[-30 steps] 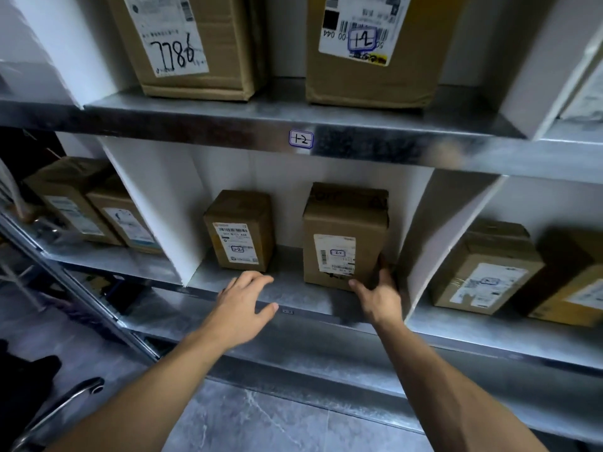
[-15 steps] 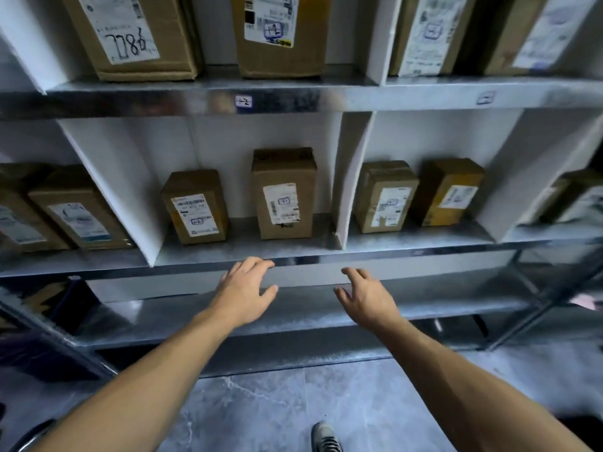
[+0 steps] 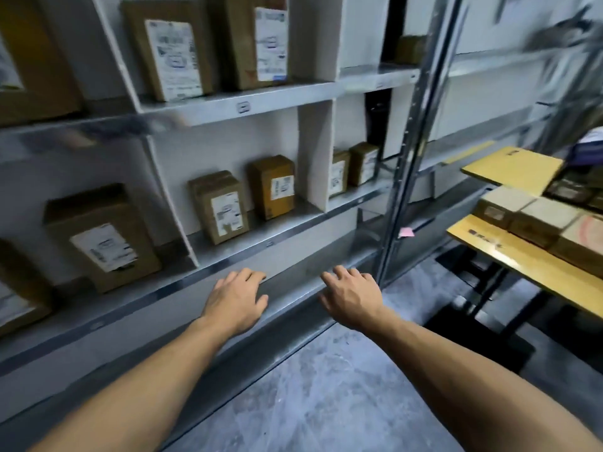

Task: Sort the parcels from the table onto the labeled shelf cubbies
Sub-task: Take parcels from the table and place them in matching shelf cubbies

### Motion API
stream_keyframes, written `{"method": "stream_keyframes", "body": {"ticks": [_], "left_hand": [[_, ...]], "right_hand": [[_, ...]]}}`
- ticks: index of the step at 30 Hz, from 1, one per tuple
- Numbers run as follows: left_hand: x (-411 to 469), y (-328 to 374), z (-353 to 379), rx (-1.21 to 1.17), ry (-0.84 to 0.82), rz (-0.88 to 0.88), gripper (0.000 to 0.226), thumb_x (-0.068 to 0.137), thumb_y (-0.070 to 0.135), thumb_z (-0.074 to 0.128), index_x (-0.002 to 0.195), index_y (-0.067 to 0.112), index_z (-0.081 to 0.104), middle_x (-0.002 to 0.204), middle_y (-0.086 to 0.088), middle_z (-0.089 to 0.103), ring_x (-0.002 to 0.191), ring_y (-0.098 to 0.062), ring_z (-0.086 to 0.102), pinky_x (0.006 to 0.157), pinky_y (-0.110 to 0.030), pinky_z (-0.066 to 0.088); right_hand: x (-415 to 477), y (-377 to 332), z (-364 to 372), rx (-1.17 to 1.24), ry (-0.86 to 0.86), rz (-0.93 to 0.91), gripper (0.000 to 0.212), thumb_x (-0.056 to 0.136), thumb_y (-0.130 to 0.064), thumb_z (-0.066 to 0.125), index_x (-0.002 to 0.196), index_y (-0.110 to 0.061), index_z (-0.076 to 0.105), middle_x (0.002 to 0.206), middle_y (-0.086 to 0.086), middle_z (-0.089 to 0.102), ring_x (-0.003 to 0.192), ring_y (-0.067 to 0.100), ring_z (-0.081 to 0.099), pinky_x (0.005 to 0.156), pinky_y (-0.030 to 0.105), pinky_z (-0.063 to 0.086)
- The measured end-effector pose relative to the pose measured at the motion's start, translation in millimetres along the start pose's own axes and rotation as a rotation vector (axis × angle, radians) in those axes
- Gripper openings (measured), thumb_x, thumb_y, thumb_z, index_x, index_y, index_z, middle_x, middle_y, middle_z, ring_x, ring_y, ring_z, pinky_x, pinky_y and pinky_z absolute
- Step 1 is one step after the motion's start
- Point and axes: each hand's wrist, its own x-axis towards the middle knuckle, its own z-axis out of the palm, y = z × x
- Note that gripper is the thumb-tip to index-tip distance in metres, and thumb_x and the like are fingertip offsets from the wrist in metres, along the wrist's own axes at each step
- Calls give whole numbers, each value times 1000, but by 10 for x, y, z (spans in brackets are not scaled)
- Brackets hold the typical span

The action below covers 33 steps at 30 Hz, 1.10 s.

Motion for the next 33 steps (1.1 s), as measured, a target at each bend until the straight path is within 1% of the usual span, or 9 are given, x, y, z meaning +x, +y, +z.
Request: {"method": "stream_keyframes", "body": {"ticks": [6, 11, 14, 19, 23, 28, 33], "left_hand": [[779, 1588, 125, -47, 12, 222, 49, 93, 47, 46, 139, 30, 42, 136, 5, 49, 122, -21, 44, 103, -36, 34], [1383, 3041, 242, -77, 1, 419, 51, 92, 45, 50, 140, 27, 43, 138, 4, 48, 126, -21, 44, 104, -38, 35], [1654, 3816, 340, -58, 21, 520, 51, 91, 45, 52, 138, 27, 45, 136, 3, 51, 123, -23, 47, 99, -40, 38], [1935, 4843, 530, -64, 8, 659, 52, 90, 48, 50, 138, 26, 45, 135, 2, 52, 120, -22, 49, 98, -40, 41], [2139, 5447, 678, -106, -18, 772, 50, 91, 46, 50, 137, 26, 46, 135, 3, 52, 122, -20, 47, 98, -38, 40], [2509, 6041, 879, -122, -58, 861, 49, 93, 48, 48, 137, 27, 44, 133, 4, 52, 120, -20, 46, 97, -37, 40], [3115, 6685, 1025, -137, -68, 919, 51, 93, 49, 46, 140, 28, 42, 137, 4, 49, 122, -20, 46, 97, -37, 39]], "right_hand": [[-541, 1639, -162, -37, 25, 234, 41, 98, -54, 39, 121, -22, 50, 117, 5, 56, 109, 32, 58, 82, 41, 46], [-1078, 3005, -325, -95, 41, 423, 47, 97, -57, 39, 129, -24, 48, 127, 6, 55, 115, 32, 57, 83, 42, 46], [-1428, 3649, -381, -123, 41, 531, 47, 97, -58, 38, 131, -26, 47, 128, 7, 56, 115, 31, 57, 83, 42, 46], [-1952, 4422, -416, -160, 33, 679, 44, 97, -56, 39, 126, -24, 49, 122, 6, 58, 111, 32, 58, 80, 42, 47], [-2171, 4879, -387, -164, 13, 783, 45, 97, -57, 39, 126, -25, 50, 120, 5, 59, 111, 31, 58, 79, 41, 46], [-2186, 5373, -239, -112, -30, 874, 46, 97, -58, 38, 128, -27, 51, 124, 5, 56, 114, 32, 56, 84, 42, 45], [-1950, 6054, -210, -103, -44, 952, 48, 98, -58, 39, 132, -26, 48, 128, 5, 53, 119, 31, 53, 89, 44, 45]]}}
